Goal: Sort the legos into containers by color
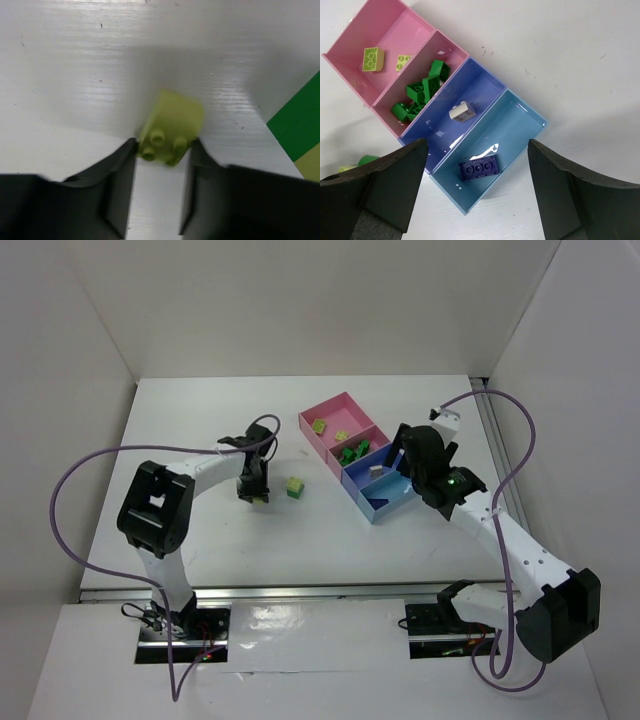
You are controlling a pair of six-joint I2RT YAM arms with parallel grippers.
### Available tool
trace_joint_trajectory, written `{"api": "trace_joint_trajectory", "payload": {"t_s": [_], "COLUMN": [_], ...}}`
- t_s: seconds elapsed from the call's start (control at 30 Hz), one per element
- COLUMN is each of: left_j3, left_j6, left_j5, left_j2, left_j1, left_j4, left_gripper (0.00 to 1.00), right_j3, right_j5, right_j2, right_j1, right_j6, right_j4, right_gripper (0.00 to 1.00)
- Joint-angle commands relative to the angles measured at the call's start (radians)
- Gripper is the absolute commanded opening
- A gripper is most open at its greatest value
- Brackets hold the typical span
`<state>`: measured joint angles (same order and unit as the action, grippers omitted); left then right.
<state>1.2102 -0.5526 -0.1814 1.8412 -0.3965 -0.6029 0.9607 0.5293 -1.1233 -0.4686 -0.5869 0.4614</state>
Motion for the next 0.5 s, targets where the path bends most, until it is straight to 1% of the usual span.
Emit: {"api": "trace_joint_trajectory", "payload": {"t_s": [0.0, 0.07, 0.1, 0.2, 0.3, 0.33, 0.47], "left_j3": [0.032, 0.046, 0.064, 0.097, 0.162, 0.179, 0.276], "left_j6": [-0.013, -0.003, 0.006, 0.006, 0.016, 0.016, 0.026], "left_j5": [-0.01, -0.01, -0.01, 0.011, 0.054, 0.054, 0.129], "left_j2": [-0.026, -0.039, -0.051, -0.092, -0.14, -0.14, -0.14], "left_j1": [0.007, 0.016, 0.016, 0.016, 0.016, 0.016, -0.004], "left_j4": [-0.003, -0.003, -0.003, -0.024, -0.024, -0.024, -0.024], "left_gripper": [0.36, 0.29, 0.23, 0.23, 0.23, 0.23, 0.23], "right_j3": [0.007, 0.007, 0.007, 0.007, 0.007, 0.007, 0.007], "right_j5": [0.009, 0.009, 0.009, 0.009, 0.009, 0.009, 0.009], "right_j2": [-0.003, -0.003, -0.012, -0.012, -0.012, -0.023, -0.023], "right_j1": [-0.008, -0.008, -0.008, -0.008, -0.008, -0.008, -0.008], "right_j6": [-0.014, -0.014, -0.014, -0.014, -0.014, -0.014, -0.014], "right_j4": [-0.012, -0.021, -0.021, -0.021, -0.021, -0.021, -0.03], "right_gripper": [0.88, 0.88, 0.88, 0.88, 0.88, 0.88, 0.88]}}
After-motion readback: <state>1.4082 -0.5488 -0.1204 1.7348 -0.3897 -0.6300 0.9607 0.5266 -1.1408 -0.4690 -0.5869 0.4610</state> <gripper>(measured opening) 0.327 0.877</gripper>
